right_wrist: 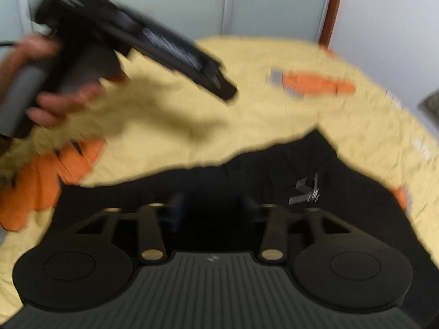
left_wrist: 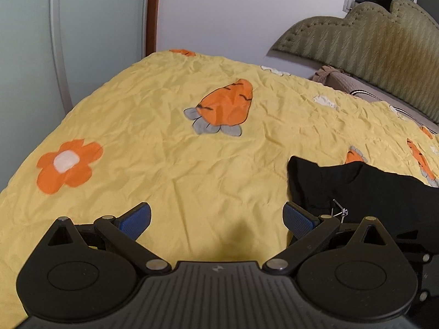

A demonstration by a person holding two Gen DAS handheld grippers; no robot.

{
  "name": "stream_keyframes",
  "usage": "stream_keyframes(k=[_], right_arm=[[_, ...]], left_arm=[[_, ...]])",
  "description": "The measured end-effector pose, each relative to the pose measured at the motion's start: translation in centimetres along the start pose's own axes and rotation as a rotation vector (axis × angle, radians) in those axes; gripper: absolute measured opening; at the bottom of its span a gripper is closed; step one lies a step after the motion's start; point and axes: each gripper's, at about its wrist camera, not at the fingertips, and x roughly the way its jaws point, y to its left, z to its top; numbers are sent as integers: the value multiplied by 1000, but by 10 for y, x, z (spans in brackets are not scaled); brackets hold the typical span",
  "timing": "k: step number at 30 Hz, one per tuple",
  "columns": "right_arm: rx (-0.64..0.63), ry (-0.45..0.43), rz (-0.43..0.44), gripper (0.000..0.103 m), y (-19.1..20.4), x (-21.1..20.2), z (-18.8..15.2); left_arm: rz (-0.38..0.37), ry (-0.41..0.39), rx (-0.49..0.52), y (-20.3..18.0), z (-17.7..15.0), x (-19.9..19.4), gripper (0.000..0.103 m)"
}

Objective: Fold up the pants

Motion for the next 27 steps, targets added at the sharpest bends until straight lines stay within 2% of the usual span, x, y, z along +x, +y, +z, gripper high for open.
stream_keyframes(k=[1, 4, 5, 14, 16, 18, 19, 21, 23, 24, 25, 27], right_arm=[[18, -4, 15, 30, -4, 3, -2], [61, -32, 19, 9, -6, -5, -2], [71, -43, 10, 8, -6, -8, -1], [78, -127, -38, 7, 1, -4, 24], [68, -127, -32, 7, 6, 3, 29], [34, -75, -54, 8, 12, 19, 26], [20, -59, -61, 13, 14, 27, 22], [73, -58, -28, 18, 6, 18, 21], [108, -101, 20, 17, -9, -10, 19], [105, -125, 11, 17, -17, -27, 17], [92, -131, -44, 17, -25, -40, 16], [48, -96, -245, 20, -42, -50, 15]], left_arm=[[0, 3, -2, 2, -1, -1, 103], [2, 0, -11, 8, -2, -4, 103], [5, -5, -17, 9, -2, -6, 103], [-2, -45, -81, 12, 5, -15, 103], [-15, -35, -85, 8, 7, -14, 103], [-40, -22, -77, 2, 5, -16, 103], [-58, -20, -60, -1, 3, -18, 103], [-93, -28, -5, -8, -4, -28, 103], [-145, -39, 59, -18, -14, -39, 103], [-181, -40, 101, -26, -20, -45, 103], [-216, -37, 149, -35, -28, -50, 103], [-267, -34, 252, -56, -43, -59, 103]])
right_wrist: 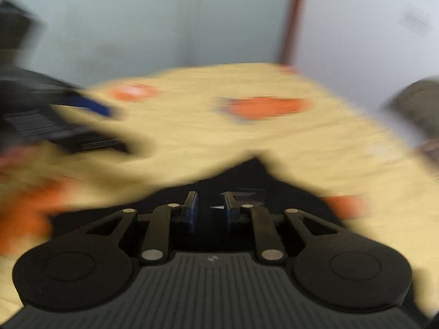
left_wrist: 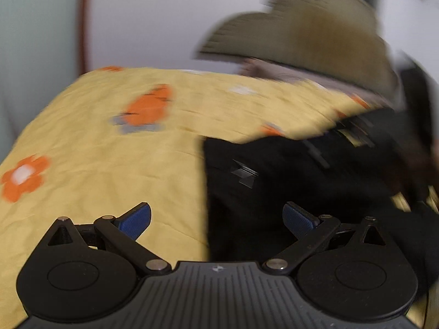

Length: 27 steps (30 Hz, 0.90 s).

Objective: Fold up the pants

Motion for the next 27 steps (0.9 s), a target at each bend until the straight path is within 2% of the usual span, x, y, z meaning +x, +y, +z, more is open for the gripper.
stream_keyframes(k=[1, 2, 4, 6, 8, 9, 10, 11, 14, 16, 17, 19, 21, 23, 25, 27], right_arm=[[5, 24, -52, 21, -11, 3, 0], [43, 35, -64, 21, -26, 9, 0], [117, 43, -20, 21, -46, 22, 0], [124, 90, -6, 21, -52, 45, -3], [51, 157, -64, 18, -47, 71, -6], [28, 160, -97, 18, -46, 78, -10], [36, 135, -117, 20, -48, 83, -9], [68, 128, -131, 27, -53, 87, -7], [145, 121, -188, 28, -70, 102, -5], [166, 113, -176, 29, -75, 102, -6], [191, 100, -151, 28, -79, 97, -6], [258, 13, -96, 28, -91, 68, -11], [263, -31, -100, 30, -110, 41, -19], [206, -12, -121, 49, -131, 25, -31], [147, 49, -89, 60, -151, 16, -47], [97, 83, -66, 60, -165, 7, -63]], left_arm=[[-22, 6, 53, -16, -6, -1, 103], [-43, 12, 96, -29, -12, -2, 103], [-82, 29, 185, -52, -26, 1, 103], [-77, 90, 247, -67, -42, 11, 103], [-71, 169, 252, -69, -57, 23, 103], [-64, 182, 235, -66, -64, 27, 103], [-66, 152, 224, -63, -68, 24, 103], [-70, 150, 218, -61, -70, 22, 103], [-62, 168, 221, -59, -69, 18, 103], [-50, 169, 246, -56, -62, 12, 103], [-36, 142, 264, -53, -56, 7, 103], [1, 73, 297, -45, -38, 2, 103], [0, 55, 278, -36, -15, 8, 103], [-46, 55, 237, -25, 10, 22, 103], [-88, 62, 196, -15, 32, 39, 103], [-123, 77, 189, -11, 45, 53, 103]])
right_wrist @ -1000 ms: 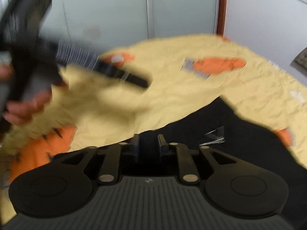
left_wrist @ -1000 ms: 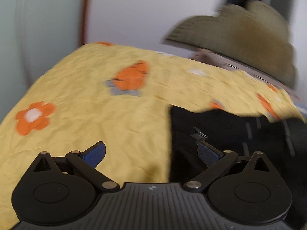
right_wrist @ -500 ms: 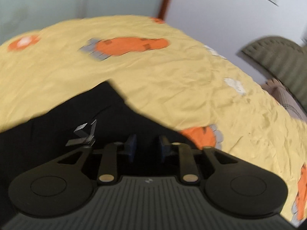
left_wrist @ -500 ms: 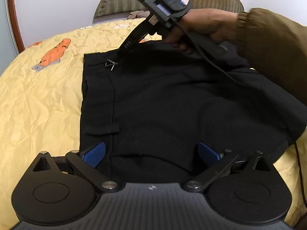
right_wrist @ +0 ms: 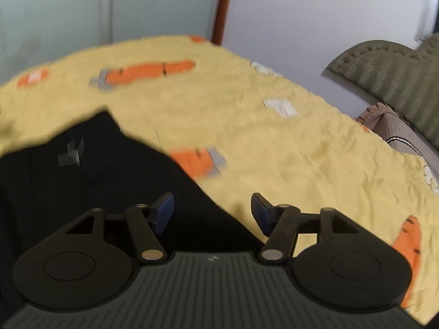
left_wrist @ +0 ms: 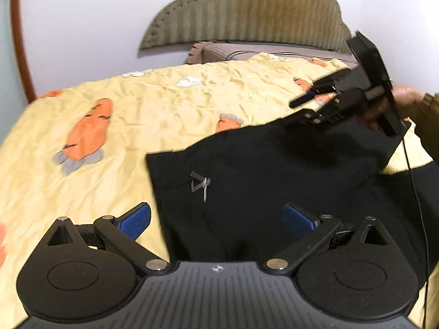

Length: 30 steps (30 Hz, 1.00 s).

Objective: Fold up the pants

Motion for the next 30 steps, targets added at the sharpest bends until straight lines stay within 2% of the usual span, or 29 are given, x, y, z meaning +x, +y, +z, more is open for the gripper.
stream_keyframes(k=[5, 9, 11, 12, 14, 15, 17, 20, 24, 27, 30], right_arm=[[71, 54, 90, 60, -47, -5, -18], [79, 107, 126, 60, -68, 9, -19], [95, 163, 174, 58, -75, 22, -19], [93, 187, 184, 50, -74, 30, -18], [83, 200, 222, 13, -71, 31, -18], [72, 190, 232, 7, -67, 27, -18], [20, 181, 203, 6, -53, 16, -19], [-98, 166, 105, 6, -21, -7, -25], [-238, 72, -19, 5, 33, -56, -38], [-334, 44, -100, 5, 75, -80, -53], [-381, 28, -161, 5, 105, -92, -67]], left_arm=[[33, 31, 76, -5, 15, 30, 103], [67, 57, 143, -10, 26, 47, 103], [89, 50, 177, -12, 31, 50, 103], [103, 47, 190, -12, 35, 55, 103], [107, 37, 207, -10, 41, 60, 103], [100, 36, 210, -9, 44, 63, 103], [84, 32, 215, -6, 48, 69, 103], [81, 34, 204, -3, 53, 77, 103], [61, 37, 131, 2, 56, 79, 103], [-3, 27, -4, 7, 56, 69, 103], [-128, 23, -217, 15, 50, 59, 103]])
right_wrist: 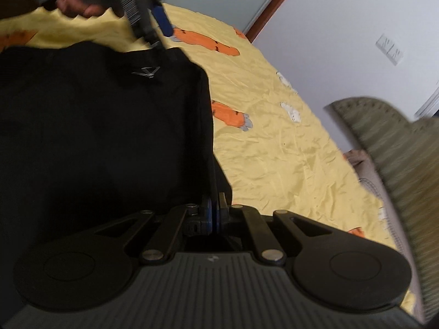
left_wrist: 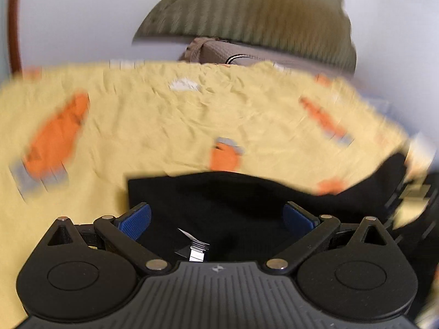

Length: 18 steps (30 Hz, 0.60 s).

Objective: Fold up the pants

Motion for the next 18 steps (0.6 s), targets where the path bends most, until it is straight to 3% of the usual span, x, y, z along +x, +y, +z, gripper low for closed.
stream_keyframes(k=[4, 6, 11, 12, 13, 14, 15, 16, 18], right_arm=[[-3, -23, -40, 5, 21, -11, -2], [6, -27, -49, 5, 25, -13, -3], [34, -34, -65, 5, 34, -21, -4], [36, -34, -67, 5, 35, -23, -4], [40, -34, -66, 5, 36, -25, -5], [42, -33, -69, 5, 36, -26, -6], [40, -30, -76, 5, 37, -28, -7], [38, -27, -81, 5, 39, -29, -8], [29, -22, -91, 5, 41, -28, -8]], left_arm=[[-184, 46, -334, 7, -7, 5, 103], [-232, 77, -435, 8, -8, 17, 103], [-136, 119, -510, -3, -2, 45, 97], [-103, 126, -517, -4, -2, 47, 78], [-61, 144, -515, -6, -1, 49, 49], [-28, 161, -501, -8, 0, 50, 40], [-10, 169, -483, -9, -1, 50, 23], [6, 171, -466, -13, -3, 49, 13], [22, 171, -443, -16, -6, 45, 8]])
